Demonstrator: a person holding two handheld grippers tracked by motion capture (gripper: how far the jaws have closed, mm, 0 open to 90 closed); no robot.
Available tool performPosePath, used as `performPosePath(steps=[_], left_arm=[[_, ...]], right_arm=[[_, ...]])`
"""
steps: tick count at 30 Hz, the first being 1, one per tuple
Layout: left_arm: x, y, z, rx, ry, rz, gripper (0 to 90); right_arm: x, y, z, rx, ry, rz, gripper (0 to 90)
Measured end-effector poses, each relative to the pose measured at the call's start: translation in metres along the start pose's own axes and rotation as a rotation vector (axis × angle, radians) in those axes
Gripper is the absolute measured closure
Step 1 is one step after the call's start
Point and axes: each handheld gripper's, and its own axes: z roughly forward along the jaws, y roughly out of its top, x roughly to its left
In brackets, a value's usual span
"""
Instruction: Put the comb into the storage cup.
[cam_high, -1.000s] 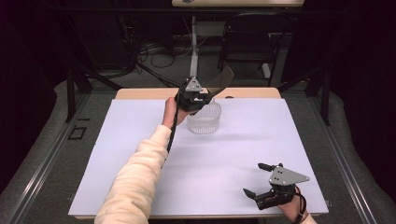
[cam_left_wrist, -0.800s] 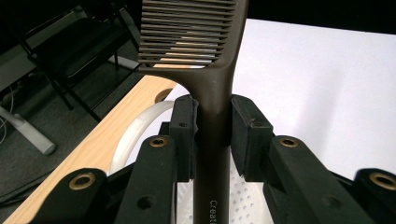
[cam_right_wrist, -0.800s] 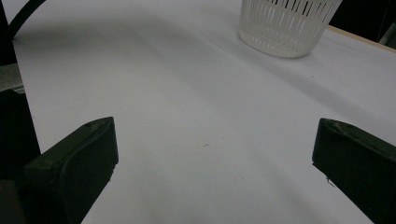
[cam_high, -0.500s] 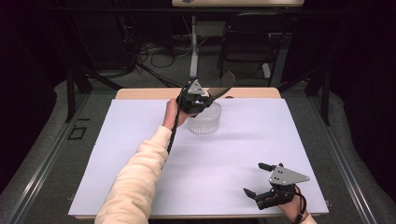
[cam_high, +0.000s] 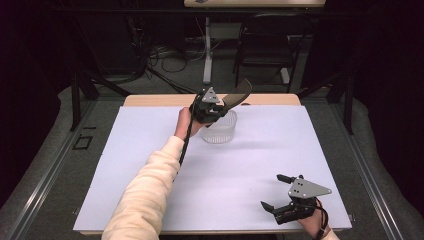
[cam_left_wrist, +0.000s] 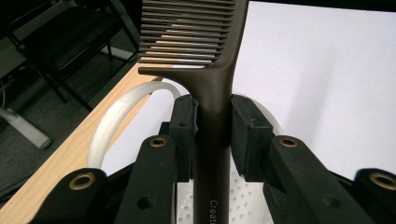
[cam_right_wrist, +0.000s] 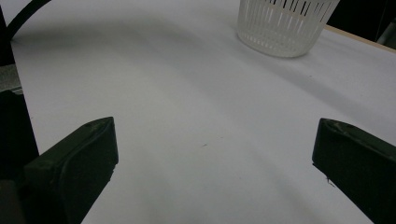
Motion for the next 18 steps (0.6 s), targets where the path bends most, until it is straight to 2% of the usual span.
performPosePath(steps=[18], left_arm=[[-0.0003,-0.0018,0.003,0.03,-0.008,0.006,72.2]], right_arm=[[0.0,0.0,0.0,0.0,0.0,0.0,0.0]])
